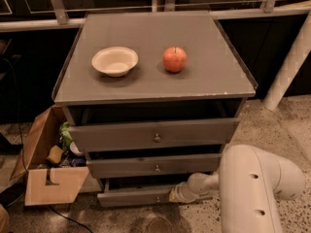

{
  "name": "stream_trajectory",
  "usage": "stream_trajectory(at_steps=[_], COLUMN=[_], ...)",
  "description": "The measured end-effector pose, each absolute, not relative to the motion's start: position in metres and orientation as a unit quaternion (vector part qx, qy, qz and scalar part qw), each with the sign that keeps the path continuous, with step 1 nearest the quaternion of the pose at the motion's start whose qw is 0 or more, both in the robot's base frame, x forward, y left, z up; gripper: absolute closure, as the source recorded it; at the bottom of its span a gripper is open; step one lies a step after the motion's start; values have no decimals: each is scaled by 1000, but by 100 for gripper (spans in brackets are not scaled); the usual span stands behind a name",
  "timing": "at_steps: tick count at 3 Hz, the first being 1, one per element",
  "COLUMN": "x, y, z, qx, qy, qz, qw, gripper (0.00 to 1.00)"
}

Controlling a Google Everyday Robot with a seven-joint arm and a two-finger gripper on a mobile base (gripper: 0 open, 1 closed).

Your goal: Close bottom drawer

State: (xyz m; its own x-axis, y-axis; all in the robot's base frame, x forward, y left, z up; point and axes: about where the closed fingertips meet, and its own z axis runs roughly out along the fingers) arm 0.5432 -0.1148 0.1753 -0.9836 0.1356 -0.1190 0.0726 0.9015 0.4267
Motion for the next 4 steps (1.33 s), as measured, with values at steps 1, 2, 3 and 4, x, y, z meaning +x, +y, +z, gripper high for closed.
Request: stream_trajectory(at_steps=[1, 2, 3, 4], x=[575, 578, 600, 600], y=[-123, -121, -120, -120], z=[187, 183, 183, 183], qx=[69, 70, 81, 81], qy=[969, 969, 967, 967], qz=[212, 211, 208, 208], qw=[108, 107, 124, 124], gripper=[100, 100, 100, 100])
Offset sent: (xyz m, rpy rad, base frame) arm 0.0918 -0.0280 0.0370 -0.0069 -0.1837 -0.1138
